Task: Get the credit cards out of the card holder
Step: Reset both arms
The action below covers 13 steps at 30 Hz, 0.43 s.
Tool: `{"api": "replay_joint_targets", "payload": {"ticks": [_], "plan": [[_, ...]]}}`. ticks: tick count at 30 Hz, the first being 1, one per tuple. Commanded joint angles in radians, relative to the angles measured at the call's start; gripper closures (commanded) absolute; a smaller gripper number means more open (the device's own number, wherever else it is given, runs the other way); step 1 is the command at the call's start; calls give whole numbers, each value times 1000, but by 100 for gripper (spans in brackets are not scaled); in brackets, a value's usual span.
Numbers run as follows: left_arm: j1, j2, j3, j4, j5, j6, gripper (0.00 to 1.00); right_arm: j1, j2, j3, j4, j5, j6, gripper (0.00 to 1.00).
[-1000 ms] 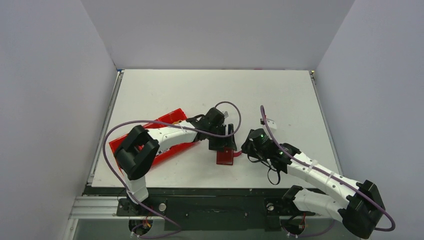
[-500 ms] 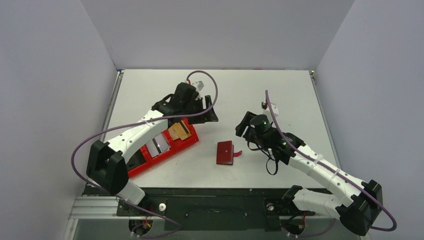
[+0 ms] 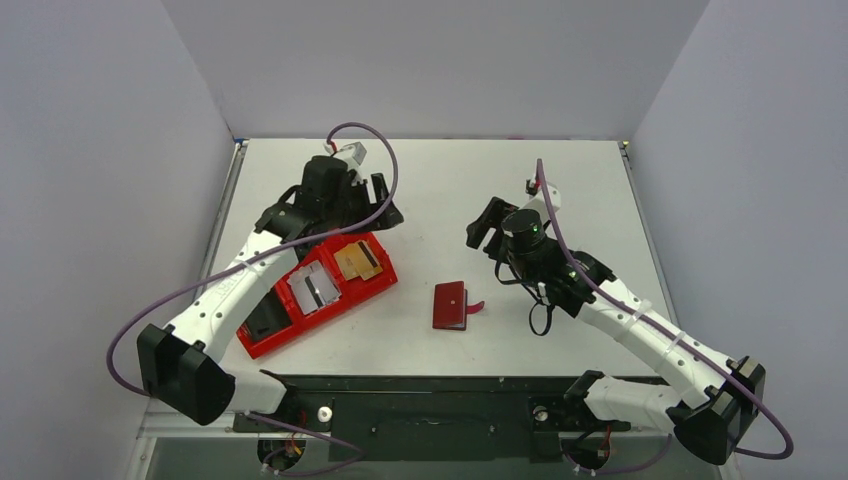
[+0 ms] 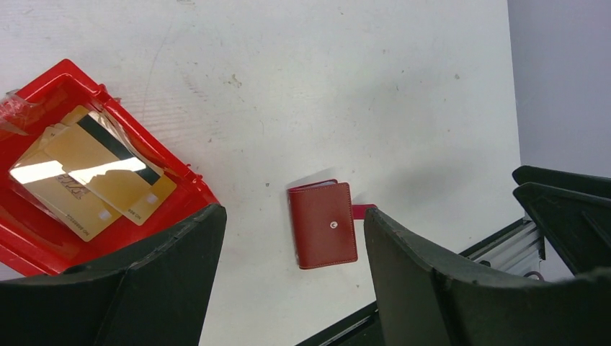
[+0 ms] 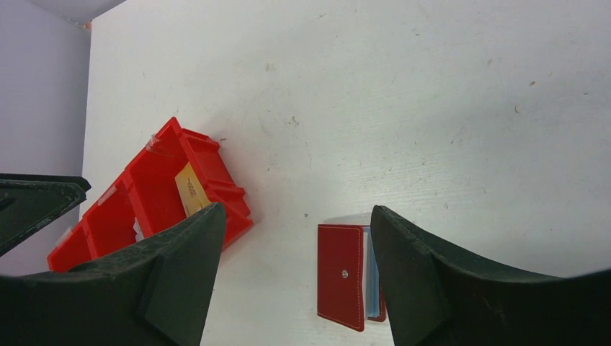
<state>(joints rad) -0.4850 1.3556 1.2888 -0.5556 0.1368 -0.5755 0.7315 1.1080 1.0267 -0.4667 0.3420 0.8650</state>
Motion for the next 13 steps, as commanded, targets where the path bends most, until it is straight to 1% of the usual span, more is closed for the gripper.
{"api": "replay_joint_targets", "payload": {"ticks": [1,13], "plan": [[20,-34,-17,4,-19,38,32,-11,-4,26,33,44,-25,30],[31,-42,-12,2,-32,46,32,-24,-17,15,32,36,-26,28]]}}
